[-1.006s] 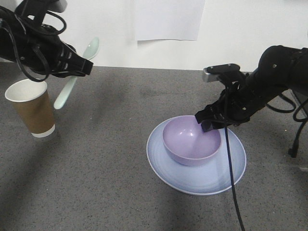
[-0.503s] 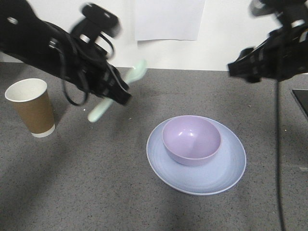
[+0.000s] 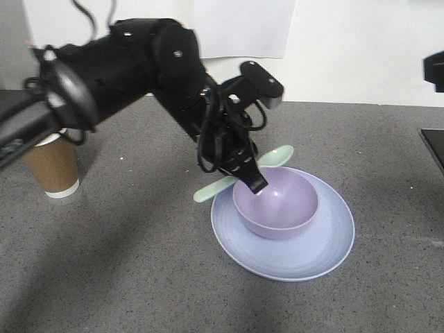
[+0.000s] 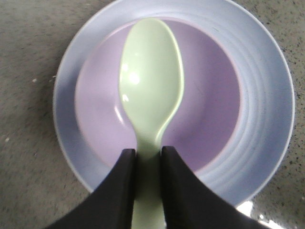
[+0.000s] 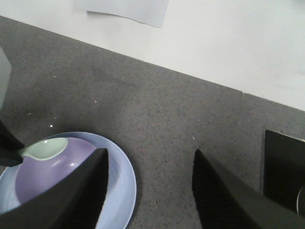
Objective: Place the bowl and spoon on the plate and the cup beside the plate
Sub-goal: 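Move the spoon over the bowl and release it inside with the left gripper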
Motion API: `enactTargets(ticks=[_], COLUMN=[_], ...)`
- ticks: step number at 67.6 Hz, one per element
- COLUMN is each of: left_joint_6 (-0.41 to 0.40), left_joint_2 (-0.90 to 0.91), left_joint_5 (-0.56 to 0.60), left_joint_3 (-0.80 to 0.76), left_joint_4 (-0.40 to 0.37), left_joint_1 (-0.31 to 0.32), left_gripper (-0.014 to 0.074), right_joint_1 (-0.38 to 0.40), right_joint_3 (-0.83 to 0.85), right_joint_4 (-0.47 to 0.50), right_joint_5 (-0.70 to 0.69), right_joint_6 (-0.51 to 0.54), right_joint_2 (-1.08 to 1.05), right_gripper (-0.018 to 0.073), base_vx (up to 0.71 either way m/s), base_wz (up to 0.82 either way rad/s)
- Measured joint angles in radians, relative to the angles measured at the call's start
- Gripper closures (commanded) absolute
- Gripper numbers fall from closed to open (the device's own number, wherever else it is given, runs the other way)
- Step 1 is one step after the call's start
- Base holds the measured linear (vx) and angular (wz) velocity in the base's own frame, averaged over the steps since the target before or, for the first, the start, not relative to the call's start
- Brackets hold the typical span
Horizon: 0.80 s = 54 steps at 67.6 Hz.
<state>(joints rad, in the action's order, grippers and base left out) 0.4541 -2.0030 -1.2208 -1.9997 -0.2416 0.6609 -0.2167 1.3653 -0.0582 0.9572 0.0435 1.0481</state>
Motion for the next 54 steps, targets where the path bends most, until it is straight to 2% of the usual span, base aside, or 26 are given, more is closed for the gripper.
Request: enactTargets(ticks=[9,20,33,54], left_joint_6=[-0.035,-0.048,-0.059,-0.067], left_joint_2=[-0.095,-0.133,-0.143,-0.143], left_joint_5=[-0.019,-0.026,-0.027,-0.027], left_joint_3=[-0.110,-0.132,-0.132,-0.132], left_joint_4=[0.046,0.121,0.139,0.140], left_joint_1=[0.032,0.063,0.067,0.067], left_gripper=[0.0593,0.0590,0.0565,0.0449], right_joint_1=[0.000,0.000,0.000,0.000], right_joint_3=[-0.044,-0.143,-0.235,-0.253], right_joint_4=[-0.023,-0.064,-0.076,-0.076], right_joint_5=[0.006,-0.059,-0.141,-0.166], right_joint_6=[-0.018,-0.044,-0.079,-0.088], right_joint_2=[-0.051,-0.122,-0.175,-0.178], right_gripper=[0.0160,0.0160,0.0160,0.0160], base_vx=[0.00,0.00,0.00,0.00], base_wz=[0.00,0.00,0.00,0.00])
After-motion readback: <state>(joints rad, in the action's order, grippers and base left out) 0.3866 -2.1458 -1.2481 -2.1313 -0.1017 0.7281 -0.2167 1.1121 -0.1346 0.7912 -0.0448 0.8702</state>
